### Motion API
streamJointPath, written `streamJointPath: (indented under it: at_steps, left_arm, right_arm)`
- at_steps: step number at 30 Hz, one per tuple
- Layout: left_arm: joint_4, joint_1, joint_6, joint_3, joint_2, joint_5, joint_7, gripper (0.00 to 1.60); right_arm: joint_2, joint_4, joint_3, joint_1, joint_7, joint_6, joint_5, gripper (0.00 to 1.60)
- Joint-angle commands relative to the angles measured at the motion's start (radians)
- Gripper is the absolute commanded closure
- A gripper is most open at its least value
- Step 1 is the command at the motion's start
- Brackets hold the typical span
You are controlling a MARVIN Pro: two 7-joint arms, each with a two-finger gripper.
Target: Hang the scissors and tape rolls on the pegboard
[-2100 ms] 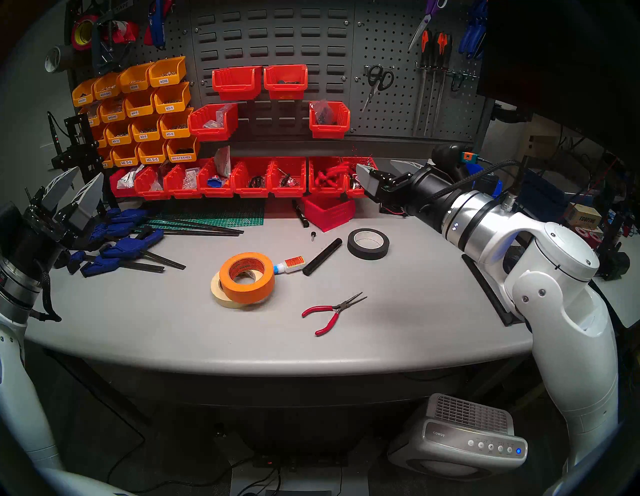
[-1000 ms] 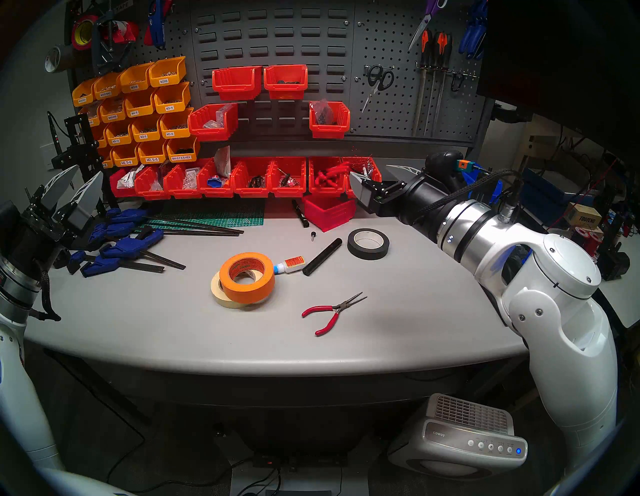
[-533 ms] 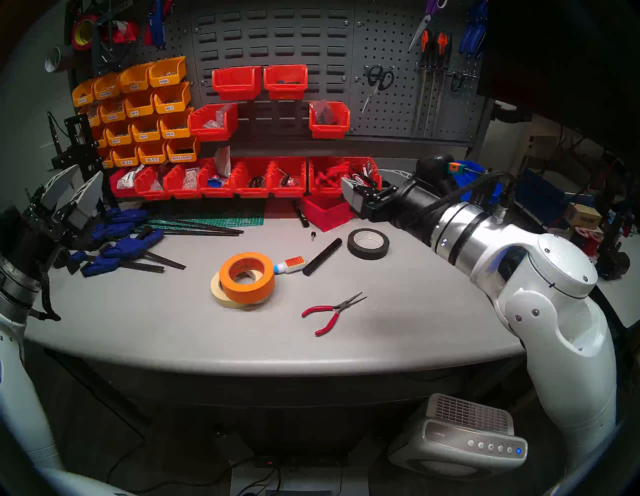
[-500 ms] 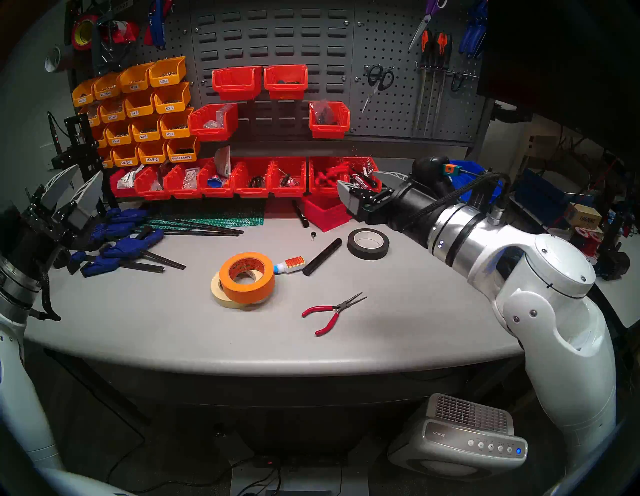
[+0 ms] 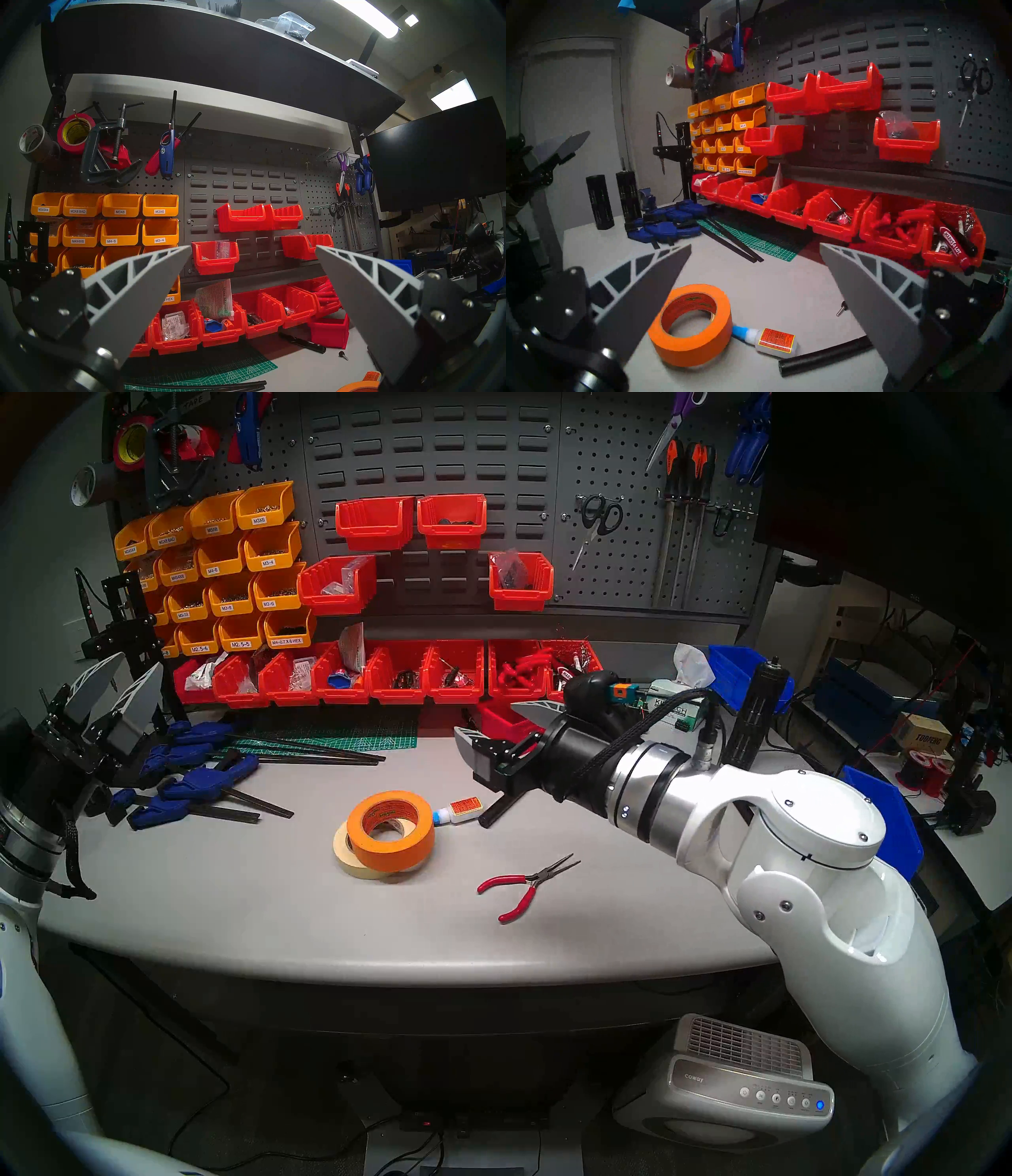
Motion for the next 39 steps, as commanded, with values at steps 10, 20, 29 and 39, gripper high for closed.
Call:
streamJointPath:
  at_steps: [10,20,29,39]
  left_arm:
    - [-0.019,-0.012,-0.004,-0.003,0.002,-0.008,0.000,0.00]
    - [-0.019,-0.012,-0.003,-0.003,0.001,-0.008,0.000,0.00]
    - [-0.020,-0.013,-0.003,-0.003,0.001,-0.008,0.000,0.00]
    - [-0.020,-0.013,-0.003,-0.003,0.001,-0.008,0.000,0.00]
  right_arm:
    - [-0.120,0.064,-0.150,0.178,0.031,0.146,-0.091,0.00]
    - [-0.169,0.131,-0.212,0.278,0.074,0.284,-0.125,0.00]
    - [-0.171,0.162,-0.261,0.346,0.095,0.391,-0.138,0.00]
    - [-0.214,0.230,-0.297,0.420,0.103,0.433,-0.169,0.00]
